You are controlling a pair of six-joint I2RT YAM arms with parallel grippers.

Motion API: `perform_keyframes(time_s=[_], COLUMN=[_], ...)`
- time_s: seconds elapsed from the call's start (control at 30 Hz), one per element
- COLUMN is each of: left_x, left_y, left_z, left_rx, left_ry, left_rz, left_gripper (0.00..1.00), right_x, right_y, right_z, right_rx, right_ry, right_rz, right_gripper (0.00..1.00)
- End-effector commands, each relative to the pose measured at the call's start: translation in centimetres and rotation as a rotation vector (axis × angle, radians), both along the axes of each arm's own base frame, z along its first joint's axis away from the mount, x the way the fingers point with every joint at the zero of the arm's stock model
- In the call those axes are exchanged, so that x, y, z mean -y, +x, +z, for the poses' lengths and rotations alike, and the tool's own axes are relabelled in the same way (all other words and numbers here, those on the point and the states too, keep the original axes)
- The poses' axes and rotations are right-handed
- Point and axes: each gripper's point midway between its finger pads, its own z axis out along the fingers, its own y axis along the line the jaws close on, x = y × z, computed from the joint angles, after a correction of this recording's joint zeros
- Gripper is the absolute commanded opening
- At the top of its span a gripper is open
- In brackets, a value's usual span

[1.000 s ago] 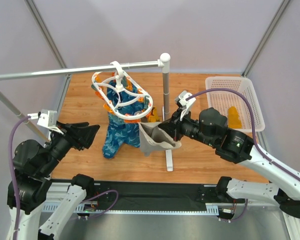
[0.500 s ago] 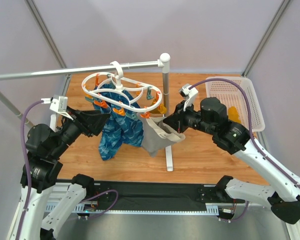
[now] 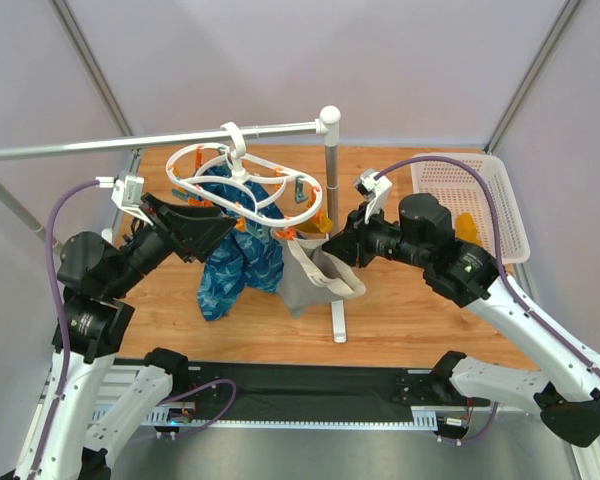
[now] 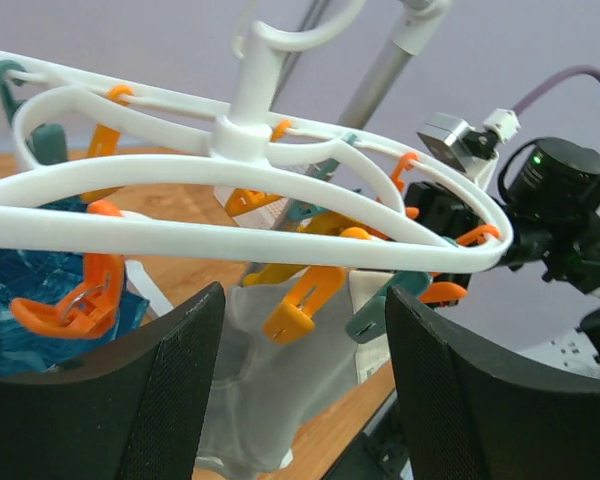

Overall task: Clip the socks to the hanger
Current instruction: Rotate the hanger at the clothesline, then open the clamp at the hanger.

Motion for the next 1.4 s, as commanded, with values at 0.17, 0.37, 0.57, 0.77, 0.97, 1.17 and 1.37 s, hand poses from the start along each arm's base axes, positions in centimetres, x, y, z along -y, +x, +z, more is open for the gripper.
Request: perform_keyframes(time_s=[0.17, 0.37, 0.57, 0.77, 0.97, 1.17, 1.37], left_x=[2.4, 3.0, 2.7, 2.9, 3.3, 3.3, 3.3], left_y=[0.7, -0.3, -2.0, -3.8, -4.3, -4.8, -5.1], left_z=[0.7, 1.1, 2.5, 3.2, 3.1, 3.5, 3.6], left_rx=[-0.002, -0.013, -0.081, -0.144, -0.196, -0.2, -0.208], left_ry=[0.007, -0.004, 0.008, -0.034, -0.072, -0.101, -0.102], left_rz=[-0.153, -0.212, -0.229, -0.286, -0.326, -0.339, -0.343], left_gripper=[0.5, 0.28, 0.01, 0.0, 0.0, 0.0, 0.0], right_x=[0.7, 1.1, 0.4, -1.5, -6.1, -10.8, -12.7], right_y=[-1.8, -3.1, -9.6, -15.6, -17.8, -12.7, -9.7], right_z=[2.4, 2.6, 8.2, 15.4, 17.0, 13.9, 13.2], right_rx=[-0.011, -0.04, -0.084, -0.161, -0.103, -0.047, -0.005], right_ry=[0.034, -0.001, 0.148, 0.455, 0.42, 0.414, 0.45], right_rz=[0.042, 0.084, 0.378, 0.688, 0.735, 0.409, 0.284], right_gripper=[0.23, 0.37, 0.47, 0.49, 0.51, 0.59, 0.48])
